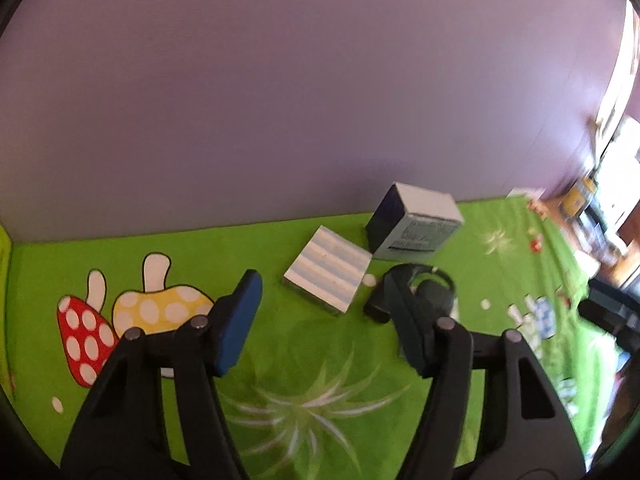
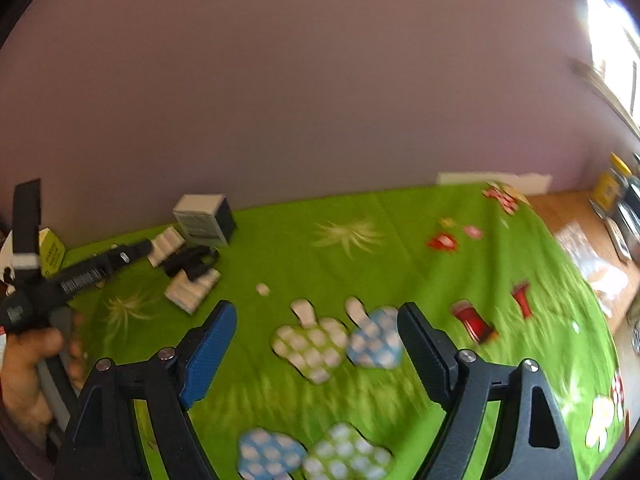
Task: Organize objects
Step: 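Reach the left tool toward the black cable while the right tool grasps the plain white box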
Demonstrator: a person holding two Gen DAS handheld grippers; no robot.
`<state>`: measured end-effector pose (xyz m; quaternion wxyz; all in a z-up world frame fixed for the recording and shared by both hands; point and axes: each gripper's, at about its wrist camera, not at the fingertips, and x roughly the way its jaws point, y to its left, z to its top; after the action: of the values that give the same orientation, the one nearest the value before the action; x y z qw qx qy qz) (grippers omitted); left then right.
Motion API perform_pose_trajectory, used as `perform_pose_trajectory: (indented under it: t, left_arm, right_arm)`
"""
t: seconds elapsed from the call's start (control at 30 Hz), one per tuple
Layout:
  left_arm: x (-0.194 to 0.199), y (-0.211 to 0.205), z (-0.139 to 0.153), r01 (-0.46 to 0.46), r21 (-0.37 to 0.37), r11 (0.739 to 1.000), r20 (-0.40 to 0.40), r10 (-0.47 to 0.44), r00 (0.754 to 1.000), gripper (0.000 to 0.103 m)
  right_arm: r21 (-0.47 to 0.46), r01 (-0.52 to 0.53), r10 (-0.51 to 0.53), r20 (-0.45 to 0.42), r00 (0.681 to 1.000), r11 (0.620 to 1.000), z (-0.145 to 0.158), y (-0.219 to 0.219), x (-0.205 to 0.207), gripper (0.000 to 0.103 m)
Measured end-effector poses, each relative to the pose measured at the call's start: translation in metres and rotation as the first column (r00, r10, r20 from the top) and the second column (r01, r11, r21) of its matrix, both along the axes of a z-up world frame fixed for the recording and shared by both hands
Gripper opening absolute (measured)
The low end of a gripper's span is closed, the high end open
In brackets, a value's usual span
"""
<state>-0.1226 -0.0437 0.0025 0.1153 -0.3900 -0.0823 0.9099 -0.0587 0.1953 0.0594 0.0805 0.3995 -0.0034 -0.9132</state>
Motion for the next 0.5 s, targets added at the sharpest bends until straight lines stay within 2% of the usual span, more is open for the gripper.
perform_pose_trajectory:
  t: [0.2, 0.37, 0.5]
  left_arm:
    - [-0.004, 0.011, -0.007, 0.019, -0.078, 0.997, 0.043, -0.016, 0.999, 0.067]
    - [-0.006, 0.013, -0.008, 0.021, -0.098, 0.995, 0.041, -0.017, 0.999, 0.067]
    - [-0.002, 0.021, -0.006, 0.073, -0.115, 0.991, 0.029, -0.070, 0.997, 0.055]
  right_arm:
    - [-0.055, -0.051, 0.053, 0.037, 0.998, 0.997, 0.001, -0.027, -0.043, 0.084]
    - [-0.064, -0.042, 0.046, 0.065, 0.997, 0.997, -0.003, -0.047, -0.062, 0.084]
    - [-0.077, -0.028, 0.035, 0.094, 0.995, 0.997, -0.007, -0.060, -0.075, 0.084]
